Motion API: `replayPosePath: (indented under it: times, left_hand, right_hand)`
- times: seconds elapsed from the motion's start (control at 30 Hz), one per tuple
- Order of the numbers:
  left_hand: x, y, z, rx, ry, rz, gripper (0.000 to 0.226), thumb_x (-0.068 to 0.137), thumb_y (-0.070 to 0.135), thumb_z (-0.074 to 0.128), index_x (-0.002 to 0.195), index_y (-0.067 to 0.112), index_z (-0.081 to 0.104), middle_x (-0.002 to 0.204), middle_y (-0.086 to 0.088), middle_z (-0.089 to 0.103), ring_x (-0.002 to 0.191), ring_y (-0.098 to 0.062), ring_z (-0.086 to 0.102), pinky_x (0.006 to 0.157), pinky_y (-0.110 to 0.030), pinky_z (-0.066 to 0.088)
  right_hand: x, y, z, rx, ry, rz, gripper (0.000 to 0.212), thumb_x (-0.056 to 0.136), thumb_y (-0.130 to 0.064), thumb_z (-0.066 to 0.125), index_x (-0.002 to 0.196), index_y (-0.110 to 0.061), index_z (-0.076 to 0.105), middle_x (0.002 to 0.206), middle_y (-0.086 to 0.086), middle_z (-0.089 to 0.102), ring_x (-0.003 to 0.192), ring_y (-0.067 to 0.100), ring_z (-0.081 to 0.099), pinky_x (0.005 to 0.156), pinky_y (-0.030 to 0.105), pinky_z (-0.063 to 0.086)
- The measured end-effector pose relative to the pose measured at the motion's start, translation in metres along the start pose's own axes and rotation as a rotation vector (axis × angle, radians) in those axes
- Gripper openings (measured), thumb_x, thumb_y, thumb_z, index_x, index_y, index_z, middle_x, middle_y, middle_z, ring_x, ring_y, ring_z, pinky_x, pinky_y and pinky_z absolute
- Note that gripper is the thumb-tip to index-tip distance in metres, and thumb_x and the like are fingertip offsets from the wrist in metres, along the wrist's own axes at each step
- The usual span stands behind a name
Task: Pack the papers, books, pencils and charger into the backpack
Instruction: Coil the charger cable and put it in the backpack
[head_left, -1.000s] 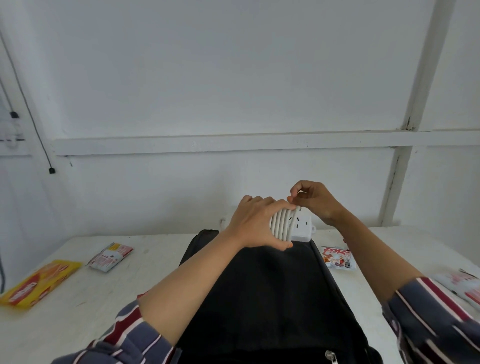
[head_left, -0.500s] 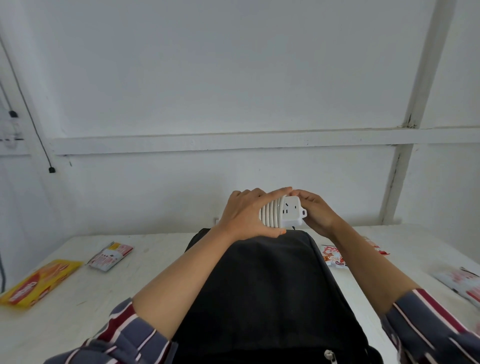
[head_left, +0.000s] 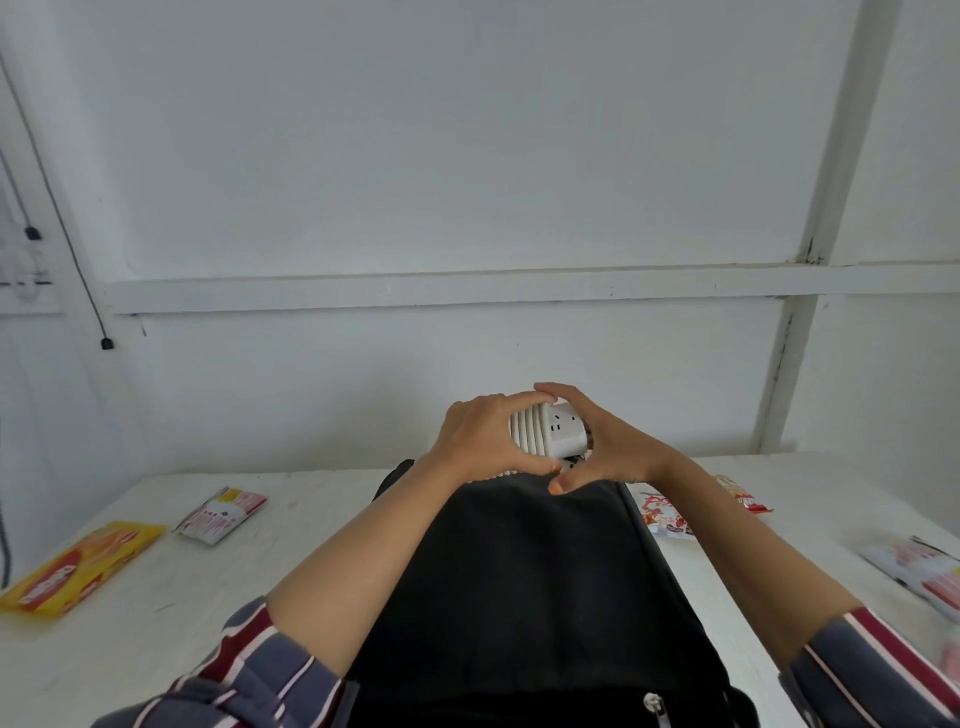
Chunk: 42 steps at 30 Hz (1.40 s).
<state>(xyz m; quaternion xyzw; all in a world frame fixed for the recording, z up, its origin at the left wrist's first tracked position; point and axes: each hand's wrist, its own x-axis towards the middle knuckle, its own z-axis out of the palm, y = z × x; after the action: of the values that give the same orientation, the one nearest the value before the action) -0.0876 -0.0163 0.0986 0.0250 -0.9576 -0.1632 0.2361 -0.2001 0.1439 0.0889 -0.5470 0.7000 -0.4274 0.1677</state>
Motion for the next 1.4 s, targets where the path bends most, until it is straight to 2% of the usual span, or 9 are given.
replayPosePath:
  times: [0.23, 0.37, 0.47, 0.57, 0.77, 0.87, 0.93, 1.03, 1.4]
  left_hand:
    - [0.001, 0.003, -0.011, -0.102, -0.249, -0.035, 0.077, 0.068, 0.057, 0.073, 0.136, 0.041, 0.039, 0.128, 0.011, 0.054, 0.11, -0.011, 0.052, 0.093, -0.03, 0.044]
    - [0.001, 0.007, -0.01, -0.111, -0.269, -0.07, 0.083, 0.068, 0.057, 0.073, 0.13, 0.035, 0.022, 0.1, -0.002, 0.06, 0.086, -0.018, 0.06, 0.078, -0.031, 0.05]
    - [0.003, 0.01, -0.011, -0.083, -0.297, -0.077, 0.085, 0.067, 0.058, 0.072, 0.128, 0.031, 0.02, 0.1, -0.004, 0.058, 0.085, -0.02, 0.061, 0.079, -0.034, 0.052]
    - [0.004, 0.013, -0.012, -0.06, -0.342, -0.076, 0.081, 0.07, 0.06, 0.069, 0.13, 0.03, 0.025, 0.114, -0.001, 0.055, 0.096, -0.02, 0.059, 0.086, -0.035, 0.049]
    - [-0.016, 0.008, -0.008, 0.325, 0.117, 0.243, 0.099, 0.056, 0.081, 0.059, 0.138, 0.032, 0.031, 0.145, 0.002, 0.035, 0.136, -0.019, 0.026, 0.115, -0.043, 0.015]
    - [-0.029, 0.002, 0.018, 0.476, 0.269, 0.267, 0.104, 0.051, 0.087, 0.047, 0.139, 0.034, 0.029, 0.145, -0.005, 0.035, 0.137, -0.029, 0.02, 0.112, -0.051, 0.011]
    - [-0.027, -0.001, 0.022, 0.542, 0.289, 0.224, 0.111, 0.046, 0.088, 0.049, 0.14, 0.033, 0.028, 0.14, -0.009, 0.041, 0.132, -0.033, 0.029, 0.111, -0.052, 0.014]
    - [-0.02, 0.002, 0.012, 0.569, 0.307, 0.183, 0.117, 0.042, 0.091, 0.05, 0.14, 0.033, 0.028, 0.122, -0.006, 0.053, 0.109, -0.029, 0.052, 0.099, -0.045, 0.024]
    - [-0.024, 0.008, 0.019, 0.519, 0.285, 0.16, 0.108, 0.045, 0.096, 0.032, 0.126, 0.025, 0.044, 0.106, -0.001, 0.057, 0.091, -0.021, 0.054, 0.084, -0.035, 0.028]
  right_hand:
    - [-0.003, 0.001, 0.01, -0.092, 0.116, 0.054, 0.101, 0.054, -0.039, 0.085, 0.135, -0.045, 0.025, 0.127, -0.034, 0.036, 0.113, -0.015, 0.04, 0.094, 0.011, 0.033]
    - [-0.008, 0.001, 0.016, -0.076, 0.176, 0.089, 0.109, 0.049, -0.046, 0.084, 0.142, -0.034, 0.027, 0.123, -0.021, 0.048, 0.11, -0.004, 0.049, 0.094, 0.016, 0.037]
    - [-0.013, 0.004, 0.024, -0.025, 0.291, 0.044, 0.073, 0.043, -0.047, 0.081, 0.11, -0.031, 0.056, 0.098, -0.012, 0.064, 0.087, 0.003, 0.062, 0.078, 0.02, 0.049]
    - [-0.015, 0.006, 0.032, 0.095, 0.335, 0.042, 0.059, 0.043, -0.039, 0.081, 0.097, -0.027, 0.062, 0.086, -0.006, 0.067, 0.076, 0.005, 0.063, 0.068, 0.02, 0.051]
    - [-0.015, 0.002, 0.036, 0.274, 0.409, 0.106, 0.034, 0.064, -0.01, 0.081, 0.094, -0.014, 0.066, 0.084, 0.0, 0.069, 0.079, 0.013, 0.065, 0.067, 0.02, 0.052]
    - [-0.009, -0.007, 0.028, 0.374, 0.428, 0.2, 0.038, 0.065, -0.023, 0.08, 0.094, -0.003, 0.066, 0.081, 0.009, 0.065, 0.078, 0.025, 0.061, 0.072, 0.036, 0.053]
    - [-0.005, -0.017, 0.025, 0.502, 0.371, 0.296, 0.051, 0.063, -0.031, 0.08, 0.1, -0.001, 0.064, 0.082, 0.014, 0.062, 0.074, 0.032, 0.062, 0.076, 0.048, 0.054]
    - [-0.005, -0.032, 0.024, 0.556, 0.285, 0.406, 0.045, 0.076, -0.033, 0.071, 0.108, -0.002, 0.062, 0.079, 0.017, 0.062, 0.07, 0.033, 0.065, 0.069, 0.04, 0.057]
    - [-0.014, -0.028, 0.028, 0.548, 0.216, 0.527, 0.05, 0.077, -0.053, 0.062, 0.114, -0.02, 0.059, 0.097, 0.016, 0.063, 0.075, 0.026, 0.065, 0.064, 0.034, 0.055]
